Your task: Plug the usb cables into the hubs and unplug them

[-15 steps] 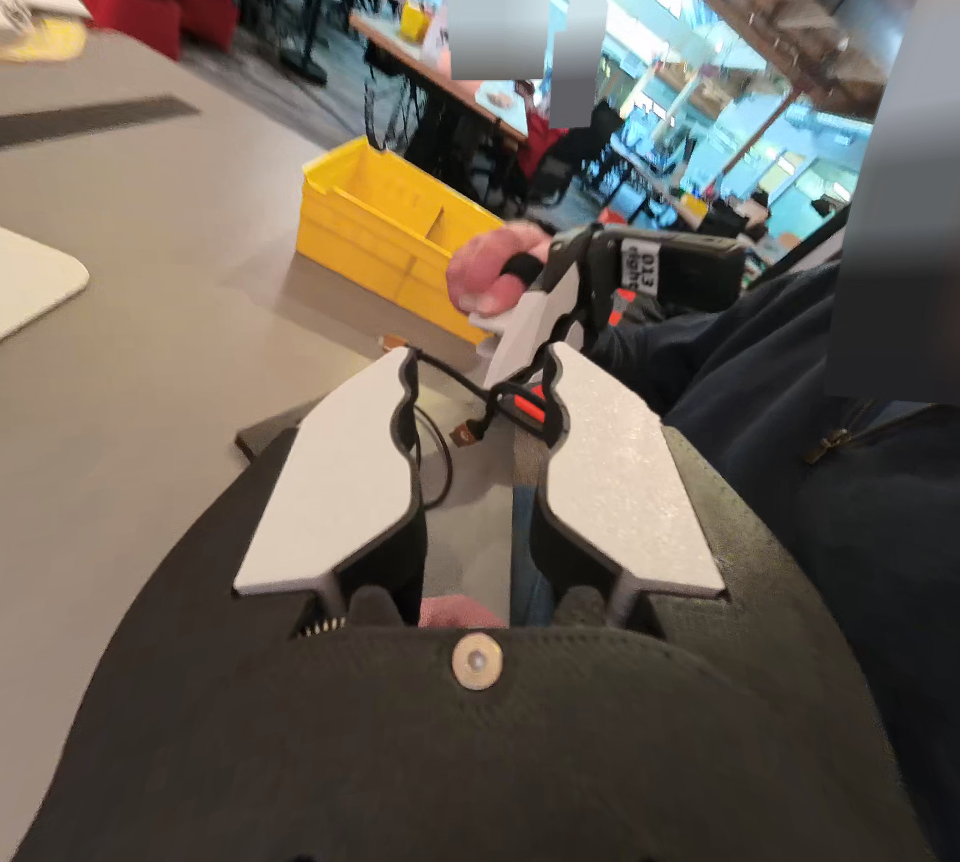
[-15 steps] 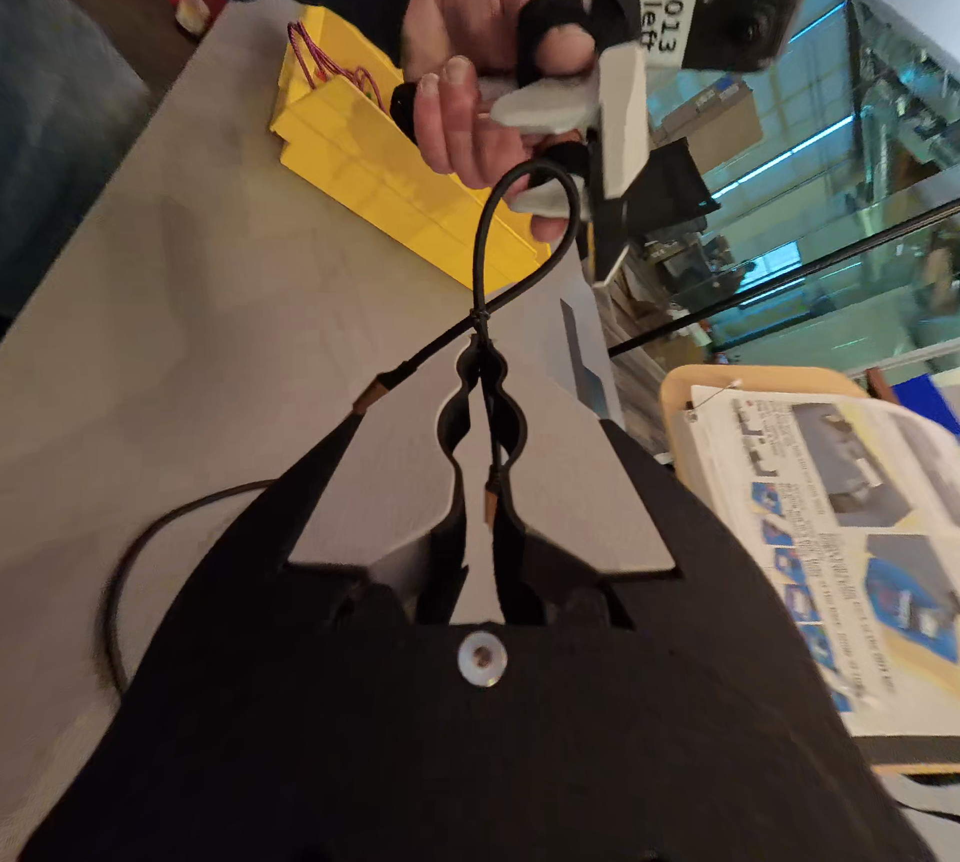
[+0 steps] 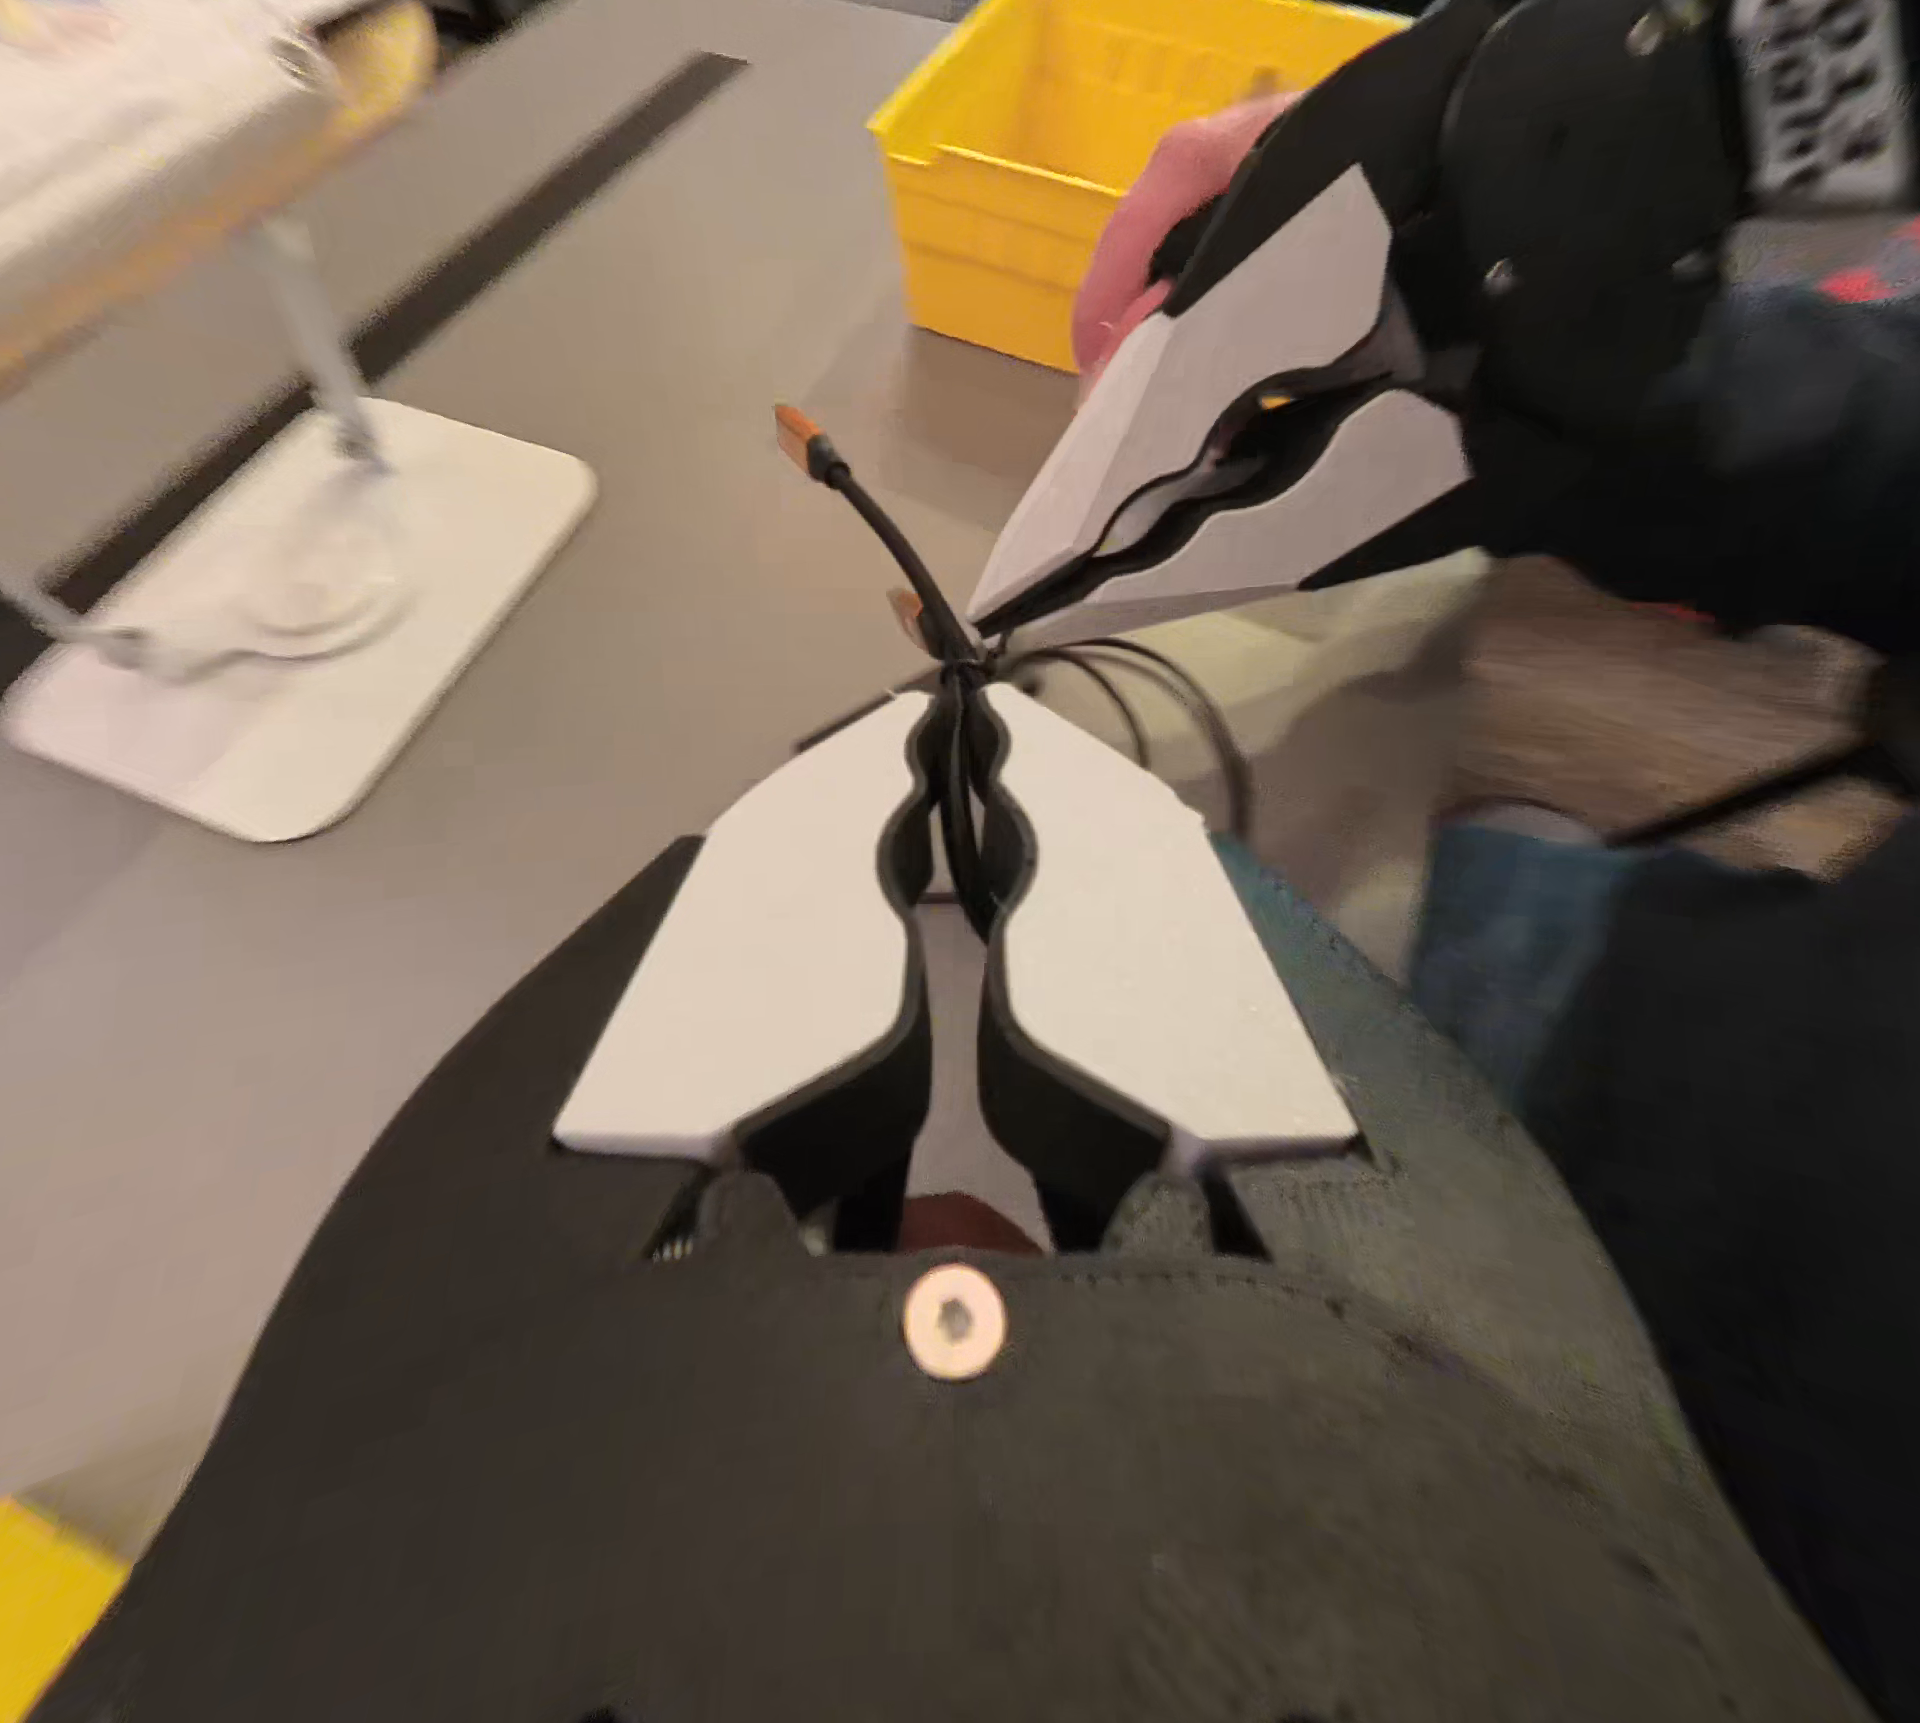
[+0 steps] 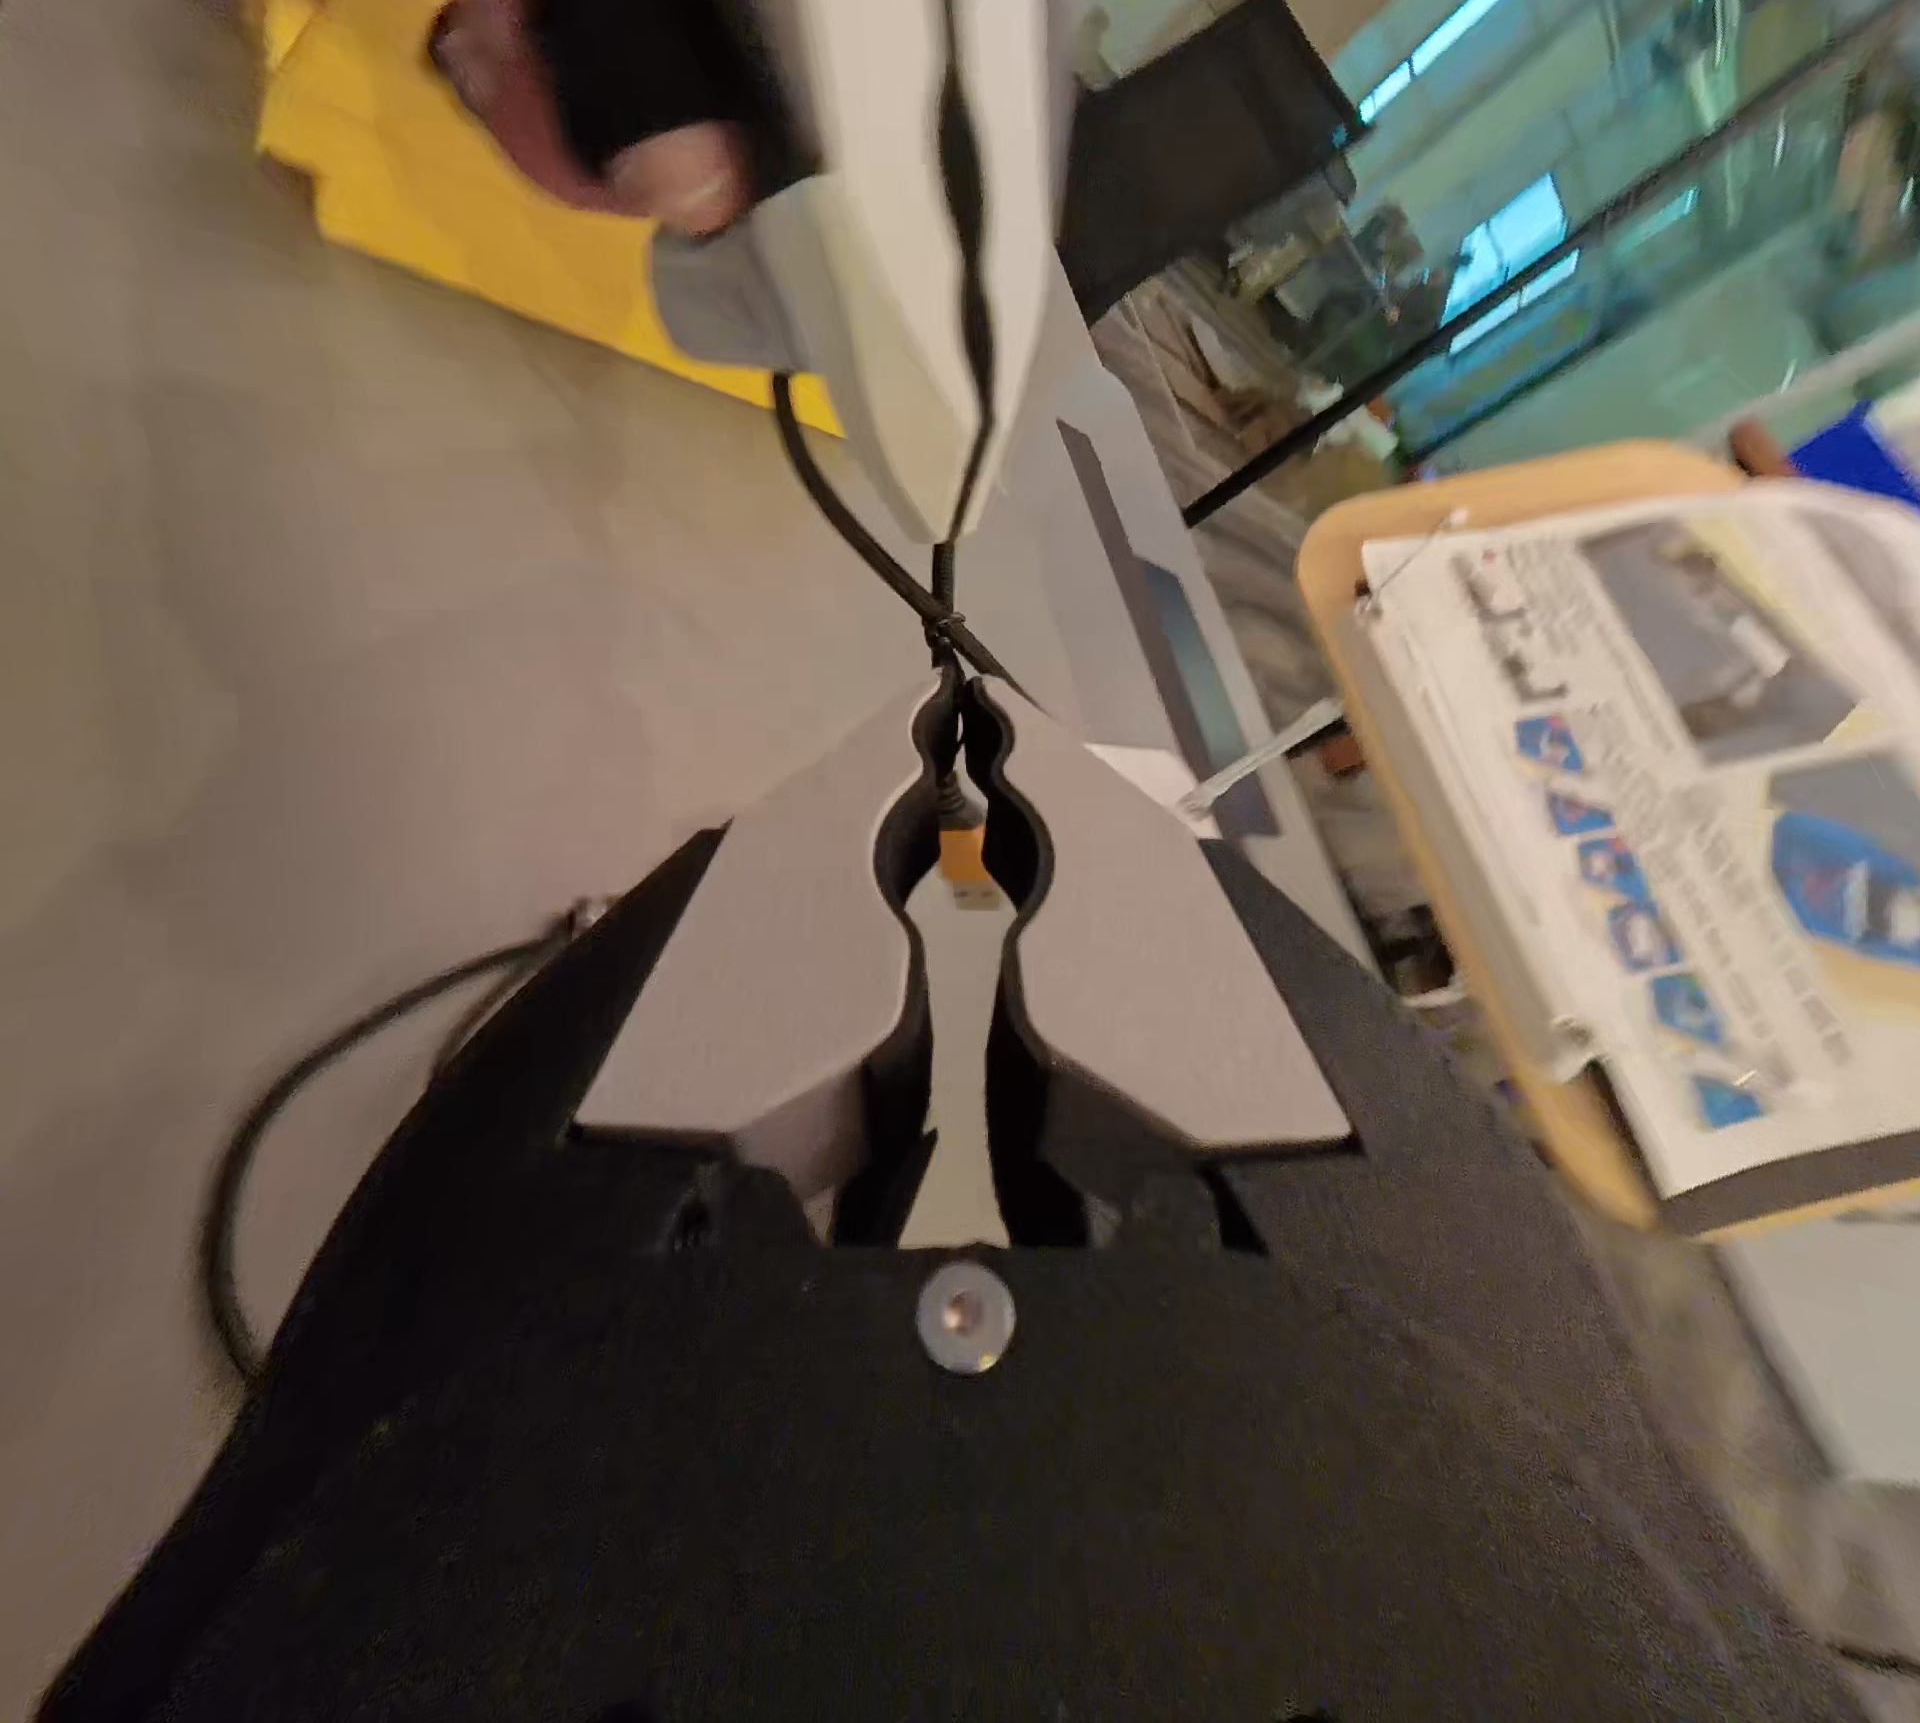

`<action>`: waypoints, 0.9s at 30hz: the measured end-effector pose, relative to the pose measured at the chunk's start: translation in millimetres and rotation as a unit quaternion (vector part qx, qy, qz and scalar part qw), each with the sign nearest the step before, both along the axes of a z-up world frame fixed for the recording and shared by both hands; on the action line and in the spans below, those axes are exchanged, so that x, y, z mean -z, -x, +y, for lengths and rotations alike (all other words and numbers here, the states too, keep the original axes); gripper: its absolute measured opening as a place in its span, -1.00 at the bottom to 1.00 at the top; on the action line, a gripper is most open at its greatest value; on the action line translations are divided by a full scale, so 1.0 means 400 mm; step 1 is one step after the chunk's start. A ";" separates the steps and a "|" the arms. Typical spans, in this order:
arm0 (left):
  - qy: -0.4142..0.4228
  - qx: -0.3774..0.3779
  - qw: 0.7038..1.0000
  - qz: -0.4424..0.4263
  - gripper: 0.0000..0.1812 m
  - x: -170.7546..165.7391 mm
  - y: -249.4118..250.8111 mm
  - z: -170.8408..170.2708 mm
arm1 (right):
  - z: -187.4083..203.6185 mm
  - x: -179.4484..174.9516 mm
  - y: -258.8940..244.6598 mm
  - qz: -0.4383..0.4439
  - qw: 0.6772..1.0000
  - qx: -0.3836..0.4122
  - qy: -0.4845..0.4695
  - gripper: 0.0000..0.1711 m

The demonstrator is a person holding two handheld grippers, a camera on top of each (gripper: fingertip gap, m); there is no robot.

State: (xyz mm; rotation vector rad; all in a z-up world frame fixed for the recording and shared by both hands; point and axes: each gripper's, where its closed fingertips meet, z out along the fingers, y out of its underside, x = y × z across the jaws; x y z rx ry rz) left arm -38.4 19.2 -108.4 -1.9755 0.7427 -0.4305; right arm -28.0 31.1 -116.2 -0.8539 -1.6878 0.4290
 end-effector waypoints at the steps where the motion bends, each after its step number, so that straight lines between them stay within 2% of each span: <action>1: -0.033 -0.033 0.999 0.023 -0.96 -0.001 0.001 0.010 | 0.012 0.000 0.003 0.010 0.999 0.016 0.039 -1.00; 4: -0.148 -0.122 0.977 0.091 -0.96 -0.011 0.004 0.025 | 0.033 -0.009 0.012 0.054 0.983 0.040 0.171 -1.00; 6: -0.223 -0.158 0.952 0.140 -0.96 -0.018 0.003 0.023 | 0.035 -0.015 0.018 0.084 0.958 0.036 0.273 -1.00; 9: -0.308 -0.177 0.910 0.215 -0.94 0.000 -0.014 0.018 | 0.035 -0.029 0.024 0.130 0.889 0.006 0.439 -1.00; 11: -0.336 -0.175 0.892 0.247 -0.90 0.025 -0.025 0.021 | 0.033 -0.035 0.026 0.152 0.840 -0.020 0.521 -1.00; 13: -0.330 -0.166 0.900 0.233 -0.89 0.046 -0.028 0.031 | 0.032 -0.028 0.028 0.160 0.819 -0.032 0.550 -1.00; 14: -0.302 -0.156 0.918 0.204 -0.91 0.063 -0.028 0.036 | 0.033 -0.031 0.025 0.167 0.814 -0.040 0.554 -1.00; 16: -0.259 -0.136 0.949 0.116 -0.86 0.067 -0.032 0.032 | 0.041 -0.029 0.020 0.169 0.826 -0.038 0.536 -1.00; 19: -0.230 -0.132 0.964 0.024 -0.70 0.038 -0.006 0.021 | 0.038 -0.034 0.015 0.157 0.865 -0.049 0.474 -1.00; 21: -0.161 -0.086 0.982 -0.053 -0.67 0.040 -0.015 0.019 | 0.037 -0.038 0.013 0.151 0.874 -0.061 0.458 -1.00; 25: -0.085 -0.006 0.980 -0.181 -0.68 0.012 -0.027 0.012 | 0.035 -0.052 0.009 0.151 0.888 -0.085 0.425 -1.00; 27: -0.036 0.033 0.978 -0.203 -0.76 0.029 -0.051 0.004 | 0.031 -0.063 0.008 0.154 0.889 -0.096 0.421 -1.00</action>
